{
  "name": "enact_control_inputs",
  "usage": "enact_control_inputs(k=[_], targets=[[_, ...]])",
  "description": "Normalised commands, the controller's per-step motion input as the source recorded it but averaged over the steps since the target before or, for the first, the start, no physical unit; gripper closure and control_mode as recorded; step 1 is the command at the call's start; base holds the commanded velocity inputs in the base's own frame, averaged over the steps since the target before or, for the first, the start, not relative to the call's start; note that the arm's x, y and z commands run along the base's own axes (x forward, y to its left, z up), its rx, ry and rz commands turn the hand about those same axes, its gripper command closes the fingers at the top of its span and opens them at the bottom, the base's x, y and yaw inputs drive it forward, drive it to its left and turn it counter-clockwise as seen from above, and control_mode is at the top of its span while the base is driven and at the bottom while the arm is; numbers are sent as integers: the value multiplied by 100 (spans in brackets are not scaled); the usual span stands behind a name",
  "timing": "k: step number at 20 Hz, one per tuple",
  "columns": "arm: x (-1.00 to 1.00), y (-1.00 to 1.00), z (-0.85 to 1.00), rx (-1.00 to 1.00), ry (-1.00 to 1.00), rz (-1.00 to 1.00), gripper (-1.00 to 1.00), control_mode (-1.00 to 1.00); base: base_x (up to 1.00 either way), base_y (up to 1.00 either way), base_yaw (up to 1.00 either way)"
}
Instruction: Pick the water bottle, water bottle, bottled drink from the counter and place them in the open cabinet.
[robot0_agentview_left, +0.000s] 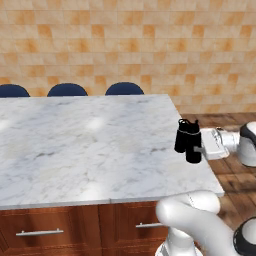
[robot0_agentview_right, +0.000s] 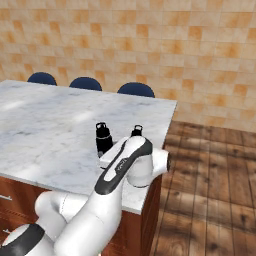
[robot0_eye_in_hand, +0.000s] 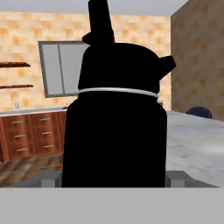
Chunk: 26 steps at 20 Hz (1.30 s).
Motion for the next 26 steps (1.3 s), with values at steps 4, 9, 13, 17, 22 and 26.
enact_control_inputs(k=[4, 9, 13, 17, 22, 26], targets=[[-39, 5, 37, -18, 0, -12, 100, -100, 0, 0, 0], [-47, 2, 36, -4, 0, -17, 100, -100, 0, 0, 0], [-53, 0, 36, 0, 0, -14, 100, -100, 0, 0, 0], [-52, 0, 33, 3, 0, -10, 100, -100, 0, 0, 0], [-29, 0, 17, 4, 0, -4, 100, -100, 0, 0, 0], [0, 0, 0, -1, 0, 0, 100, -100, 0, 0, 0]])
